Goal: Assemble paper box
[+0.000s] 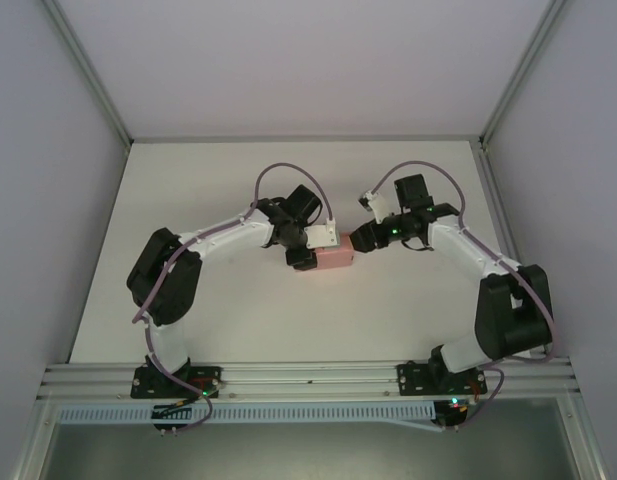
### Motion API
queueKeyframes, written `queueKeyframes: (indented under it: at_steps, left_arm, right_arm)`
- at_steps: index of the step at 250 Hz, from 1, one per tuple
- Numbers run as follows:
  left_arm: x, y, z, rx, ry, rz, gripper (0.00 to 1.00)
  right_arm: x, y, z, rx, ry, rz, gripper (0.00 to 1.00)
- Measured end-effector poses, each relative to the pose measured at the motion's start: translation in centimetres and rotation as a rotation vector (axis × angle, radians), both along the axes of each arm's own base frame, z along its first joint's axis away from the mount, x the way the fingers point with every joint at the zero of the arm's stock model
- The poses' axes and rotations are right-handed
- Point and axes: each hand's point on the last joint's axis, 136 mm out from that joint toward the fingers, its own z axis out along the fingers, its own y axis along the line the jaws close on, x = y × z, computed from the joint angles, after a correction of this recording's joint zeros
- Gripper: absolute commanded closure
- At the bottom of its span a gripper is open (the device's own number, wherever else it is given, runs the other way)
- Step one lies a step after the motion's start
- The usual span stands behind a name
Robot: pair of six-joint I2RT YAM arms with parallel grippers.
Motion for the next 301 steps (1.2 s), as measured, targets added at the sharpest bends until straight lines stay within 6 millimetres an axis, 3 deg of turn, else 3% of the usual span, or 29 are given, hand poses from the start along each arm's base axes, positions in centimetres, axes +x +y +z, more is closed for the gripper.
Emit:
queueKeyframes:
  at_steps: [25, 46, 79, 104, 161, 238, 301]
  left_arm:
    - [0.0, 0.0, 0.0, 0.0, 0.0, 0.0, 0.48]
    - [0.0, 0.0, 0.0, 0.0, 0.0, 0.0, 0.48]
    - [0.0, 0.0, 0.0, 0.0, 0.0, 0.0, 0.48]
    - [0.0, -0.1, 0.0, -0.001, 0.0, 0.0, 0.48]
    - [0.2, -0.3, 0.0, -0.002, 0.003, -0.001, 0.48]
    - [0.3, -0.3, -0.1, 0.002, 0.0, 0.006, 0.49]
    - [0.4, -0.1, -0.1, 0.01, -0.001, 0.014, 0.49]
  right_arm:
    - [0.3, 0.0, -0.2, -0.014, -0.002, 0.002, 0.55]
    - [0.5, 0.1, 0.0, -0.017, -0.009, -0.001, 0.65]
    - [0.9, 0.1, 0.5, -0.031, -0.023, -0.008, 0.92]
    - [1.0, 0.2, 0.9, -0.044, -0.017, -0.024, 1.0]
    - [0.9, 0.5, 2.0, -0.017, 0.118, -0.153, 1.0]
    - [1.1, 1.0, 2.0, 0.09, 0.356, -0.385, 1.0]
    - [1.3, 1.3, 1.8, 0.133, 0.436, -0.444, 1.0]
